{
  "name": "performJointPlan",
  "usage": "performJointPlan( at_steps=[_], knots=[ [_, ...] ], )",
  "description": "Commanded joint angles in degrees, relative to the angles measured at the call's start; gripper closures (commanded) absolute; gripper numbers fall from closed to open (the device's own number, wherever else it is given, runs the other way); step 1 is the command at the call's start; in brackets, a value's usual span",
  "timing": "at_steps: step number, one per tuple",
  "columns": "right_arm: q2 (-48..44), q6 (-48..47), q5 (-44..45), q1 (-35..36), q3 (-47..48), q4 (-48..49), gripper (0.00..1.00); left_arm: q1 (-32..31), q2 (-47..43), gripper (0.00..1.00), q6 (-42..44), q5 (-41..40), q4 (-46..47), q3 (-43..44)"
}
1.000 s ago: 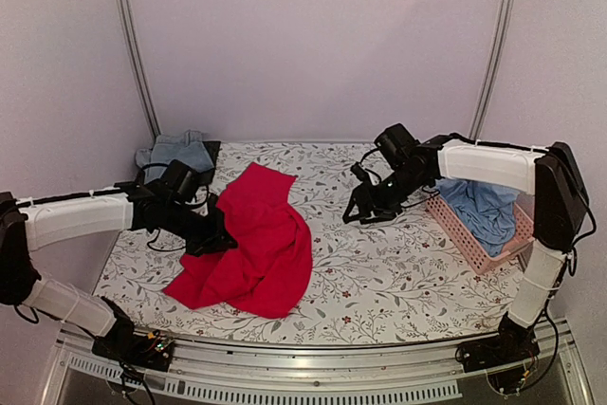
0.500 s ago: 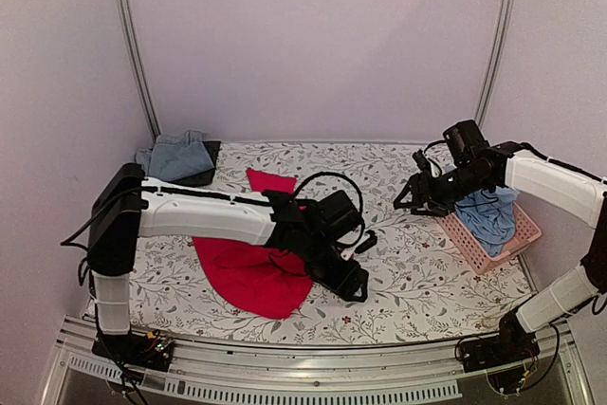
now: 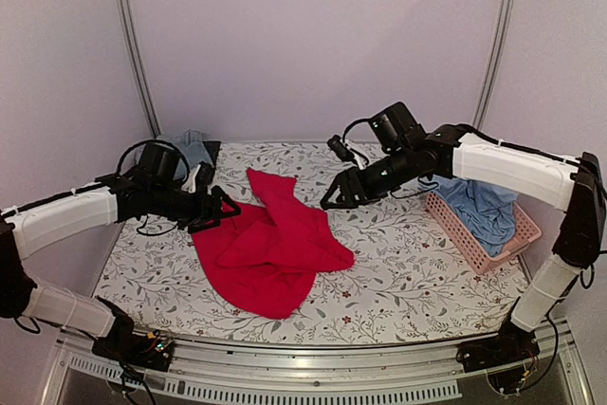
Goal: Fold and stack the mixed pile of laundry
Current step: Adjust the crumpled T-shirt at the center of the board, then pick up the crumpled T-shirt from the center of the board.
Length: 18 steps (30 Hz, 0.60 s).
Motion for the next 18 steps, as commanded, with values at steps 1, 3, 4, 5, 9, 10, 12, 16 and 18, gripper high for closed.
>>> performJointPlan(
  at_steps=[1, 3, 4, 5, 9, 10, 12, 16, 18],
  knots=[
    [7.7, -2.9, -3.2, 2.5, 6.1, 0.5, 0.41, 5.4, 5.4, 0.24, 1.8, 6.2, 3.9, -1.1],
    [9.6, -2.8, -4.7, 2.6, 7.6, 0.7, 0.41, 5.7, 9.7, 0.28, 3.4, 7.3, 3.7, 1.3],
    [10.1, -2.9, -4.8, 2.6, 8.1, 0.5, 0.41, 5.6, 12.0, 0.3, 3.9, 7.8, 3.7, 2.2],
    [10.5, -3.0, -4.9, 2.6, 8.4, 0.6, 0.4, 5.6, 13.9, 0.32, 4.4, 8.3, 4.3, 2.8],
    [10.7, -2.9, -5.0, 2.5, 8.2, 0.2, 0.4, 5.5, 19.9, 0.36, 6.2, 9.2, 6.9, 5.5],
    [10.6, -2.8, -5.0, 2.6, 7.9, 0.1, 0.4, 5.5, 21.6, 0.37, 6.9, 9.1, 6.8, 7.5],
    [10.1, -2.7, -4.7, 2.5, 6.9, 0.1, 0.4, 5.5, 24.8, 0.39, 8.0, 9.2, 6.7, 10.3],
    [8.9, -2.1, -4.2, 2.4, 5.5, 0.1, 0.4, 5.4, 31.3, 0.45, 10.2, 9.2, 6.2, 14.4],
    [8.3, -2.0, -4.0, 2.2, 5.1, 0.1, 0.4, 5.3, 34.1, 0.52, 11.0, 9.2, 5.8, 15.8]
  ],
)
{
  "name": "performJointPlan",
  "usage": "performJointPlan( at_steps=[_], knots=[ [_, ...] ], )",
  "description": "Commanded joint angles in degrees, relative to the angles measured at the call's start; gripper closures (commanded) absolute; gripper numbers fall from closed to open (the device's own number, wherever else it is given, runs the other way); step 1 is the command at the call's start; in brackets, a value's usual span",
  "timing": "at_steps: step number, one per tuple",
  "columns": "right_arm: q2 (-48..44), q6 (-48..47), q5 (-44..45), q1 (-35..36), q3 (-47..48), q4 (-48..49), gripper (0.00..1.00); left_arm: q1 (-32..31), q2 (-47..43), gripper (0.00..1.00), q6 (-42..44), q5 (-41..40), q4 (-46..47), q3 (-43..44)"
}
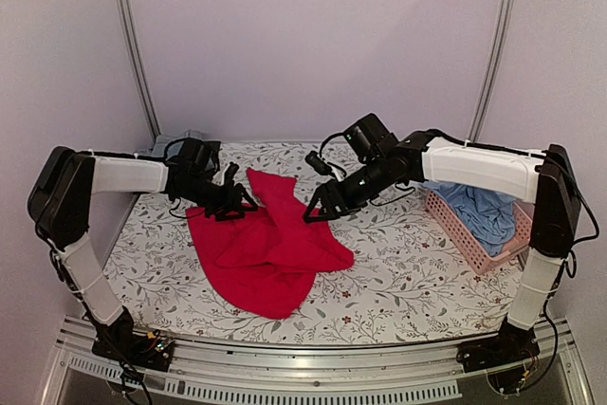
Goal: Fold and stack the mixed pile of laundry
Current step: Pick up the crumpled T-shirt from the center of the board, then pass from the left arm to the right
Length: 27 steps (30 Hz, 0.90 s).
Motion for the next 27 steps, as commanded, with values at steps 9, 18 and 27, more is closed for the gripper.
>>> performJointPlan(
  at_steps=[9, 18, 27],
  knots=[
    [-3.7, 0.2, 0.2, -2.3, -2.4, -0.7, 0.4, -3.4, 7.0, 0.75, 6.1, 0.3, 0.8, 4.0],
    [-2.3, -2.0, -0.8, -2.4, -1.5, 0.2, 0.39, -6.0, -5.4, 1.0, 7.2, -2.1, -1.4, 2.4],
    [-2.8, -8.7, -3.1, -1.6, -2.8, 14.9, 0.14, -10.9, -19.0, 1.0, 14.3, 4.8, -4.8, 2.8]
  ],
)
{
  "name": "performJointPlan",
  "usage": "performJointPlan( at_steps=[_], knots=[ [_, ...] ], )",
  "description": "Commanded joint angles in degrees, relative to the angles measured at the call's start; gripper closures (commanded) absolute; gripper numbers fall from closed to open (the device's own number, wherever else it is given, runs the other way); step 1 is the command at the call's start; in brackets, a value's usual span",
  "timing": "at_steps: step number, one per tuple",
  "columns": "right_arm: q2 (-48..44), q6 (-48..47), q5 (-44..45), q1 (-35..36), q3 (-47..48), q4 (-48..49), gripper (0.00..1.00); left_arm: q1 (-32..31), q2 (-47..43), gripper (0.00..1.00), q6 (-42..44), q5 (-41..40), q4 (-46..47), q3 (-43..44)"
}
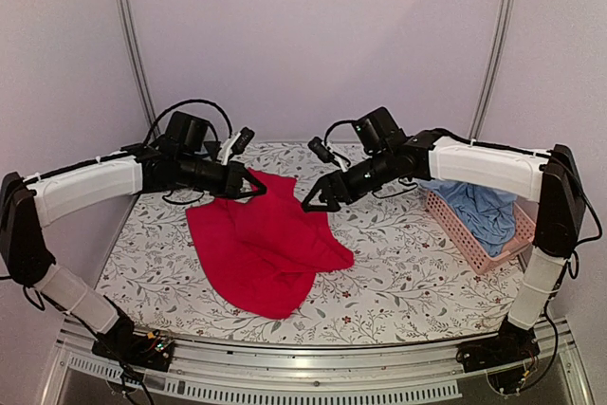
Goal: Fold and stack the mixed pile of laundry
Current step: Pass from the left arm to the right
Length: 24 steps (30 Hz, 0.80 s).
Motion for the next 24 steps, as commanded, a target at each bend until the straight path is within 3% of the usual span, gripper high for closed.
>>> performJointPlan(
  at_steps=[1, 9, 12, 16, 19, 20, 22, 23, 24],
  knots=[
    [-1.4, -6.8, -2.4, 1.1, -0.7, 11.3, 0.13, -2.1, -5.4, 1.0, 4.9, 5.4, -2.5, 0.5],
    [4.8, -15.4, -12.2, 3.8, 4.3, 15.7, 0.09, -2.2, -8.6, 1.0, 4.9, 7.8, -2.6, 3.4],
    [6.6, -16.1, -13.4, 5.4, 5.4, 16.3, 0.15, -2.2, -8.8, 1.0, 4.3, 9.0, -2.4, 5.0],
    [8.8, -15.5, -15.0, 6.5, 8.8, 14.5, 0.49, -1.7, -9.5, 1.0, 3.4, 8.4, -2.1, 5.8],
    [8.3, -14.1, -14.0, 6.7, 10.1, 13.4, 0.91, -0.2, -10.0, 1.0, 0.9, 8.5, 0.3, 6.7],
    [7.7, -13.1, -12.5, 6.5, 10.0, 13.3, 0.99, 0.4, -10.0, 1.0, 0.1, 8.1, 0.5, 7.3],
    [5.5, -11.7, -10.7, 5.0, 8.8, 12.8, 1.0, 1.9, -10.1, 1.0, -1.1, 5.6, 0.5, 8.5],
    [3.1, -10.9, -10.2, 3.9, 7.6, 12.9, 1.0, 2.9, -10.1, 0.85, -1.5, 3.7, -0.2, 9.0],
    [1.4, -9.5, -9.7, 2.6, 6.2, 12.9, 1.0, 4.5, -10.1, 0.63, -2.0, 1.4, -1.5, 9.6]
  ],
)
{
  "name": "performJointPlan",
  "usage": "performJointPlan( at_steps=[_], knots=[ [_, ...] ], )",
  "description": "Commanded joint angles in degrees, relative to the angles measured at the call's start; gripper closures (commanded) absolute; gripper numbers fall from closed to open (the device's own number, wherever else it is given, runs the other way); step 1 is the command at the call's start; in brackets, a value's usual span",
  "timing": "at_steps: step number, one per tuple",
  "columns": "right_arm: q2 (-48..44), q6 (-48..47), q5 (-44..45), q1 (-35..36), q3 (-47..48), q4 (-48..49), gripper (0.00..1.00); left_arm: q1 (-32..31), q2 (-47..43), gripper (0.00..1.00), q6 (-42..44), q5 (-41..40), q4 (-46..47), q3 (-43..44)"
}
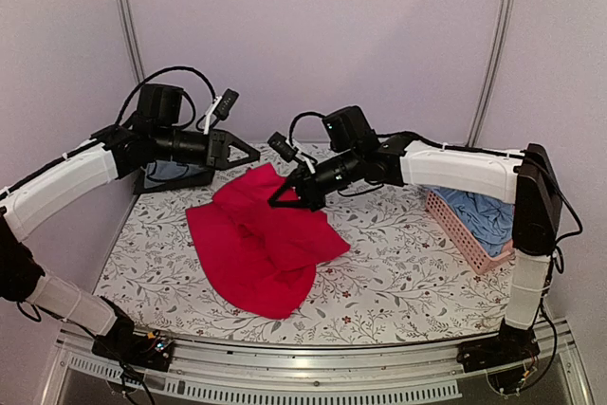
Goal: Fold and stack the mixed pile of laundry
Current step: Pass from the left arm to the right, then pick up the crumpled T-shirt from the center of the board.
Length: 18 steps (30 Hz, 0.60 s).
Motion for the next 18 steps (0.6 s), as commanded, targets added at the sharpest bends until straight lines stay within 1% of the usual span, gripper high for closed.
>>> performJointPlan(
  at_steps=[1, 2, 3, 4, 6, 9, 12, 16, 18],
  knots=[
    [-9.2, 5.0, 2.9, -4.7, -3.3, -1.0, 1.0, 6.0, -1.5, 0.42, -3.7, -8.6, -0.6, 3.5],
    [-13.0, 6.4, 4.0, -5.9, -5.1, -0.9, 1.0, 8.1, -1.4, 0.28, -4.3, -12.8, -2.0, 3.4],
    [-15.4, 7.3, 5.5, -7.0, -7.1, -0.7, 1.0, 10.5, -0.9, 0.2, -4.7, -15.4, -3.4, 3.0],
    [-18.6, 7.9, 6.5, -8.1, -9.4, -0.6, 1.0, 12.9, 0.1, 0.19, -5.1, -16.8, -4.6, 2.6],
    [-23.9, 9.4, 6.9, -11.0, -14.0, -0.4, 1.0, 17.2, 3.2, 0.15, -5.0, -17.2, -5.9, 1.5],
    [-30.3, 13.3, 7.1, -15.3, -20.7, 0.2, 1.0, 18.9, 9.1, 0.17, -3.6, -23.2, -8.7, 1.2],
    [-35.0, 15.8, 8.2, -18.7, -26.1, 0.1, 1.0, 19.8, 14.7, 0.28, -4.0, -27.3, -12.5, 1.0],
    [-41.9, 18.1, 9.7, -21.7, -30.1, 0.3, 1.0, 19.9, 17.4, 0.34, -4.5, -30.5, -13.6, -2.3],
    [-43.1, 18.5, 9.8, -22.3, -30.9, 0.2, 1.0, 20.1, 17.4, 0.35, -4.7, -31.1, -13.2, -4.8]
  ],
)
